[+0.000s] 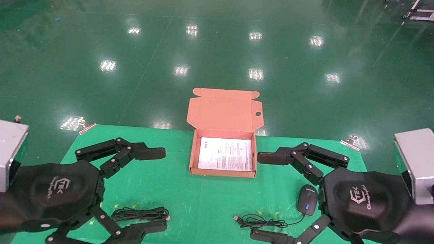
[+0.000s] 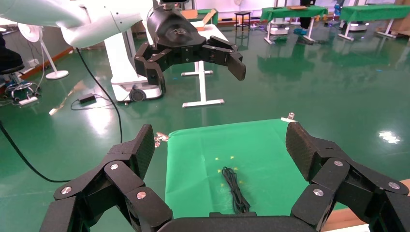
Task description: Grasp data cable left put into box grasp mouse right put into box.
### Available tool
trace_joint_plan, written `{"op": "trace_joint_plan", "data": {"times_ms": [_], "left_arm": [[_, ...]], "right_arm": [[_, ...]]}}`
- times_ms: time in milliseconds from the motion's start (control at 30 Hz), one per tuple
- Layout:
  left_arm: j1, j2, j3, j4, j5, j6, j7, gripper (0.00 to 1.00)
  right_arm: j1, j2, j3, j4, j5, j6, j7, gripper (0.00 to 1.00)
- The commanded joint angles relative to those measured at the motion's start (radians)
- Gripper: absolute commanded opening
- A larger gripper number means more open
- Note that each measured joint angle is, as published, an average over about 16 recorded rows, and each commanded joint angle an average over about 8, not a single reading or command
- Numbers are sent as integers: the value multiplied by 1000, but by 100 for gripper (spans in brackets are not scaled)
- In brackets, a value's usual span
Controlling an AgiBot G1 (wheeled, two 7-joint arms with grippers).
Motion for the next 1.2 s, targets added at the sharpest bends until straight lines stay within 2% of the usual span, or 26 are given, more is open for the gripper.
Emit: {"op": "trace_joint_plan", "data": {"times_ms": [33, 533, 700, 867, 1200], "left_arm": [[0, 0, 0, 0, 0, 0, 0, 100], [0, 1, 0, -1, 0, 1, 0, 100], [-19, 10, 20, -8, 36, 3, -5, 100], [-78, 20, 81, -25, 159, 8, -45, 100], [-300, 99, 281, -57, 550, 54, -173, 100]], "right_arm": [[0, 0, 0, 0, 0, 0, 0, 100], [2, 0, -2, 0, -5, 2, 1, 100], [22, 11, -8, 15, -48, -4, -21, 100], [86, 19, -36, 43, -172, -18, -82, 100], [287, -37, -184, 71, -532, -57, -317, 100]]}}
